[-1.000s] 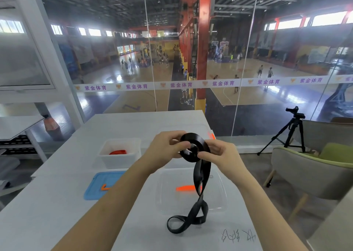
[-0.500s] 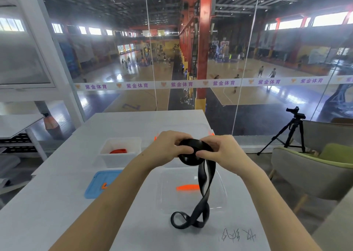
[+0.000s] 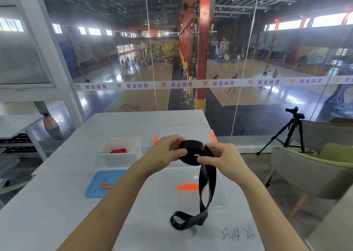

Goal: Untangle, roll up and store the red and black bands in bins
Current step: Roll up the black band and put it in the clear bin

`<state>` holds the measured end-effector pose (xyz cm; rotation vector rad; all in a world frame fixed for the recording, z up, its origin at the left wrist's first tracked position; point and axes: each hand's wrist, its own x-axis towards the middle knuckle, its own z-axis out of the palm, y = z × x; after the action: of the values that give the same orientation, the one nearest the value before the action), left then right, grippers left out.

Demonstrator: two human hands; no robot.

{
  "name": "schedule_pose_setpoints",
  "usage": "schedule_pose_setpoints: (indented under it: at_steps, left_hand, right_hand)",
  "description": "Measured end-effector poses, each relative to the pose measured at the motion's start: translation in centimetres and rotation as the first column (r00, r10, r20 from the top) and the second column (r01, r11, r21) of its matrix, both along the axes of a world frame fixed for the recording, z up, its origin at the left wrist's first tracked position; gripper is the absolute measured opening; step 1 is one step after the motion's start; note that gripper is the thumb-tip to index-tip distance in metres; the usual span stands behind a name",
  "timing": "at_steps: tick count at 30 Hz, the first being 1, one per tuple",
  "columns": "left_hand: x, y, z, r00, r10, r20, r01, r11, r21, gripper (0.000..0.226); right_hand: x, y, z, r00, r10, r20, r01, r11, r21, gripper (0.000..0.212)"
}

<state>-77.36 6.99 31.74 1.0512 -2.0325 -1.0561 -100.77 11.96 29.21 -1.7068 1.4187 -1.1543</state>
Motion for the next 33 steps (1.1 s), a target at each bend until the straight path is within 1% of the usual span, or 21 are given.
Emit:
schedule_pose_setpoints:
  at_steps: [2, 3, 4, 6, 7, 8, 11, 14, 16, 18, 20, 22, 25, 26, 29, 31, 33]
  left_hand:
    - [0.1, -0.1, 0.3, 0.992, 0.014, 0.122, -0.006, 0.998, -0.062, 0.033]
    - [0.0, 0.2, 0.6, 0.988, 0.010, 0.157, 0.004, 0.996, -0.084, 0.036]
    - [-0.3, 0.4, 0.8, 0.985, -0.002, 0.175, 0.020, 0.994, -0.105, 0.032]
    - [-1.0, 0.8, 1.0, 0.987, 0.008, 0.162, 0.018, 0.987, -0.160, 0.020]
    - [-1.2, 1.0, 1.0, 0.992, 0.026, 0.122, -0.006, 0.986, -0.167, 0.016]
    - [-1.3, 1.2, 1.0, 0.997, 0.039, 0.065, -0.028, 0.988, -0.155, 0.014]
    - [-1.4, 1.6, 1.2, 0.995, 0.040, -0.091, -0.050, 0.993, -0.109, 0.017]
    - [-1.5, 1.8, 1.8, 0.976, 0.026, -0.217, -0.048, 0.994, -0.094, 0.019]
    - [-1.5, 1.7, 2.1, 0.965, 0.037, -0.258, -0.062, 0.994, -0.088, 0.020]
    - [-1.5, 1.6, 2.5, 0.958, 0.045, -0.282, -0.063, 0.997, -0.054, 0.021]
    - [-1.5, 1.4, 2.9, 0.951, 0.048, -0.306, -0.056, 0.998, -0.016, 0.021]
    - [-1.3, 1.2, 3.7, 0.946, 0.052, -0.320, -0.058, 0.998, -0.009, 0.022]
    - [-1.0, 0.6, 3.8, 0.955, 0.068, -0.288, -0.068, 0.998, 0.011, 0.021]
    - [-1.0, 0.5, 3.6, 0.956, 0.076, -0.283, -0.074, 0.997, 0.019, 0.021]
    - [-1.1, 0.5, 3.1, 0.957, 0.088, -0.275, -0.084, 0.996, 0.025, 0.022]
    - [-1.2, 0.5, 2.7, 0.951, 0.101, -0.293, -0.095, 0.995, 0.035, 0.022]
    - [-1.2, 0.4, 2.5, 0.940, 0.128, -0.317, -0.117, 0.992, 0.054, 0.023]
  right_hand:
    - [-0.1, 0.0, 0.6, 0.993, 0.014, -0.114, -0.014, 1.000, 0.004, 0.019]
    - [0.0, -0.1, 0.8, 0.987, 0.021, -0.161, -0.020, 1.000, 0.004, 0.017]
    - [0.1, -0.1, 1.0, 0.980, 0.026, -0.195, -0.027, 1.000, 0.000, 0.016]
    - [0.3, -0.3, 1.2, 0.970, 0.020, -0.241, -0.029, 0.999, -0.031, 0.014]
    - [0.5, -0.2, 1.3, 0.971, 0.016, -0.239, -0.028, 0.998, -0.049, 0.014]
    - [0.6, -0.2, 1.3, 0.979, 0.017, -0.201, -0.029, 0.998, -0.057, 0.016]
    - [0.6, 0.1, 0.9, 1.000, 0.005, -0.016, -0.006, 0.998, -0.062, 0.026]
    - [0.7, 0.4, 0.3, 0.987, -0.018, 0.157, 0.036, 0.993, -0.113, 0.024]
    - [1.0, 0.5, 0.9, 0.974, -0.013, 0.227, 0.050, 0.987, -0.156, 0.026]
    - [1.1, 0.4, 1.8, 0.963, 0.015, 0.269, 0.030, 0.986, -0.162, 0.027]
    - [1.0, 0.3, 2.7, 0.956, 0.034, 0.290, 0.012, 0.988, -0.156, 0.025]
    - [1.0, 0.0, 3.5, 0.961, 0.032, 0.276, 0.017, 0.985, -0.172, 0.022]
    - [1.0, -0.8, 3.7, 0.988, 0.019, 0.156, 0.005, 0.988, -0.152, 0.015]
    - [1.0, -1.0, 3.5, 0.989, 0.014, 0.144, 0.007, 0.990, -0.141, 0.016]
    - [0.8, -0.9, 3.1, 0.988, 0.029, 0.151, -0.013, 0.994, -0.107, 0.025]
    - [0.4, -0.6, 2.7, 0.987, 0.056, 0.152, -0.043, 0.995, -0.085, 0.033]
    - [-0.4, -0.6, 2.1, 0.986, 0.048, 0.160, -0.039, 0.998, -0.056, 0.035]
